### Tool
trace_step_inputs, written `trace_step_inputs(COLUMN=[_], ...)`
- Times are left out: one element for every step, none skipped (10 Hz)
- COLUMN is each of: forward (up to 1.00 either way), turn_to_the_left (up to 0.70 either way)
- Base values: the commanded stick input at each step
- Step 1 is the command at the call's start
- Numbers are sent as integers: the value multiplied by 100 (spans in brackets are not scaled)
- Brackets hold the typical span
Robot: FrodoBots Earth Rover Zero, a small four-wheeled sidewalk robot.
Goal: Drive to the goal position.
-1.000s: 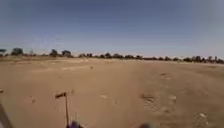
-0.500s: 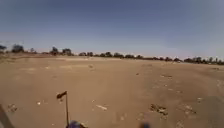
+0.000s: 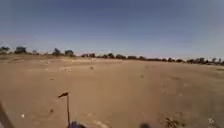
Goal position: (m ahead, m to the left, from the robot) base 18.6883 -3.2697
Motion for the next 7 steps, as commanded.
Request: trace_step_inputs(forward=[70,70,70,70,70,70,70], turn_to_the_left=[0,0,0,0,0,0,0])
